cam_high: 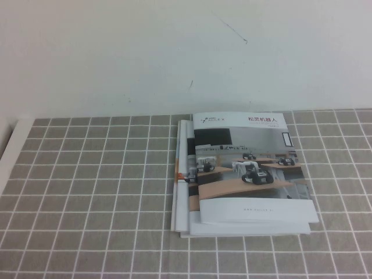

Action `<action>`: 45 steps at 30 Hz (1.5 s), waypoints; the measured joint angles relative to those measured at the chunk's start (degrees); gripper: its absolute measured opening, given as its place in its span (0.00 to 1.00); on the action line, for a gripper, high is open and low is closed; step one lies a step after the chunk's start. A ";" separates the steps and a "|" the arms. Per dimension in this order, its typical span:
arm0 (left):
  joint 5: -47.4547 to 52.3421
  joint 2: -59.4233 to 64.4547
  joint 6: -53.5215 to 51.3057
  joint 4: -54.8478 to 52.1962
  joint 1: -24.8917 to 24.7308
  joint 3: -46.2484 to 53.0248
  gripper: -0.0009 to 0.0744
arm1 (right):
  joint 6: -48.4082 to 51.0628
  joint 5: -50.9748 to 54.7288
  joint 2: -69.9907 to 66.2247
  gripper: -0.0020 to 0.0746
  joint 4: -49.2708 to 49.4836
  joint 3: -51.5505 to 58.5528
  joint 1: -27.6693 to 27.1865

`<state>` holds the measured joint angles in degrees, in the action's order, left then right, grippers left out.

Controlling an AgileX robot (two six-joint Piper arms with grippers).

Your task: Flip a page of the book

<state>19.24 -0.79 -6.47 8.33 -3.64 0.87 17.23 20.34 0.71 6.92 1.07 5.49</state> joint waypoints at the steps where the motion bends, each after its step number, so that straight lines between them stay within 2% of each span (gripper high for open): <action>1: 0.00 0.00 0.00 0.00 0.00 0.00 0.01 | 0.00 0.00 0.00 0.02 0.00 0.00 0.00; 22: -3.81 0.00 0.10 1.72 0.00 0.35 0.01 | 0.00 -1.54 0.00 0.02 2.76 0.27 0.00; 33: -21.52 0.00 0.28 13.70 0.00 0.35 0.01 | 0.00 -9.71 0.00 0.02 9.32 0.49 0.00; 40: -23.40 0.00 7.15 27.88 0.00 0.43 0.01 | 0.00 -12.29 0.00 0.02 9.86 0.49 0.00; 45: -25.41 0.00 10.31 36.72 0.00 0.43 0.01 | -1.06 -26.14 0.00 0.02 9.98 0.49 0.00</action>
<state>-6.17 -0.79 3.84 45.06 -3.64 1.30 16.17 -5.79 0.71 16.90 1.56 5.49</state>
